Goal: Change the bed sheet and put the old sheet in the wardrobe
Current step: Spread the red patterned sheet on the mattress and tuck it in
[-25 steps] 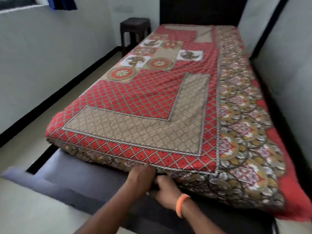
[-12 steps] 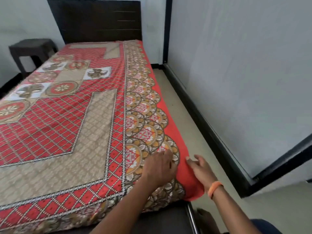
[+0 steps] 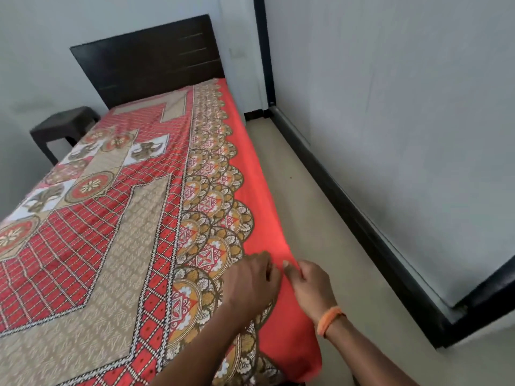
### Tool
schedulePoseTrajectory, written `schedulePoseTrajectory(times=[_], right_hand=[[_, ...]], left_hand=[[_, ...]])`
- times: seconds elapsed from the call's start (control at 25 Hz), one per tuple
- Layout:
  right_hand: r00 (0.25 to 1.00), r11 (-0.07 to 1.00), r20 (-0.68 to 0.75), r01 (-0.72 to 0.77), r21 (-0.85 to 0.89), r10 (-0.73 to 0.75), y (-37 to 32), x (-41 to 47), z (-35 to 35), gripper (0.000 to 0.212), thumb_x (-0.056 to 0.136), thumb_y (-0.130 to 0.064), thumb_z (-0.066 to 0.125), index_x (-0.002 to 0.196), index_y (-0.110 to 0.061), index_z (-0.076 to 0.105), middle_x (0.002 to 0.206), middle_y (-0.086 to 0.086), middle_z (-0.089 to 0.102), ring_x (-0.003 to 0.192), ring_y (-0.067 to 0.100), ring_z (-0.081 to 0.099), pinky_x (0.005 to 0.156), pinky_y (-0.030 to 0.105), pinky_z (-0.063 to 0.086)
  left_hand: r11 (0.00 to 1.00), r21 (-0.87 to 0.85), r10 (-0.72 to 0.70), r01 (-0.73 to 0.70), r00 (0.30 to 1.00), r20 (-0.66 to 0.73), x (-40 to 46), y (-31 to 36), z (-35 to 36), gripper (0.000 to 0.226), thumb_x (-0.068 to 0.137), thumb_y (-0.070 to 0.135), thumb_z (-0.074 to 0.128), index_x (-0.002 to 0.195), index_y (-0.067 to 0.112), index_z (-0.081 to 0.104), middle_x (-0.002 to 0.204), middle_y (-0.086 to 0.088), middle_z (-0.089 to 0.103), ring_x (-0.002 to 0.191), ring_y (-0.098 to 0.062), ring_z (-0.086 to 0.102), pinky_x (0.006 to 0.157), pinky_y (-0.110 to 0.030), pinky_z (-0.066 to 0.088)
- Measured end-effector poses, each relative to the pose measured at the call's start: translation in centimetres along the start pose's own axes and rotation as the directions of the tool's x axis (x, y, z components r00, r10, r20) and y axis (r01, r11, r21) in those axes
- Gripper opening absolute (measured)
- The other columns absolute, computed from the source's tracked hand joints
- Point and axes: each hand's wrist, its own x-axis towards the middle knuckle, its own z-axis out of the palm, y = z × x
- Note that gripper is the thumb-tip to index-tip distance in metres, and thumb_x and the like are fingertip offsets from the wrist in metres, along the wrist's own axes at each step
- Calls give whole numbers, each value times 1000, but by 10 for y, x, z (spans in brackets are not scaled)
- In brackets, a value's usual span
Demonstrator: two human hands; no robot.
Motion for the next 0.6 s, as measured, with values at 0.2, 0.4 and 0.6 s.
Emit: schedulePoseTrajectory(times=[0.2, 0.4, 0.6], right_hand=[[937, 956, 237, -283, 81, 258, 12, -8, 15, 57, 95, -58, 43, 53, -18, 42, 53, -4, 49, 55, 16, 48, 59, 33, 33], [933, 883, 117, -274, -382, 340, 23, -15, 2, 29, 92, -44, 46, 77, -21, 52, 100, 10, 67, 96, 31, 65, 71, 32, 44], [794, 882, 421, -471, -27, 437, 11, -25, -12, 60, 92, -69, 31, 82, -19, 61, 80, 2, 63, 68, 19, 57, 62, 29, 42]], left_hand=[[989, 141, 45, -43, 999, -9, -5, 0, 8, 38, 84, 50, 48, 113, 29, 59, 126, 1, 54, 115, -23, 45, 97, -42, 40], [986, 134, 81, -100, 987, 141, -3, -3, 5, 47, 98, 44, 28, 140, 35, 47, 164, 0, 15, 152, -23, 3, 121, -42, -1], [984, 157, 71, -89, 991, 114, -3, -5, 13, 49, 95, 44, 27, 134, 35, 55, 162, -4, 24, 152, -24, 11, 121, -44, 7]])
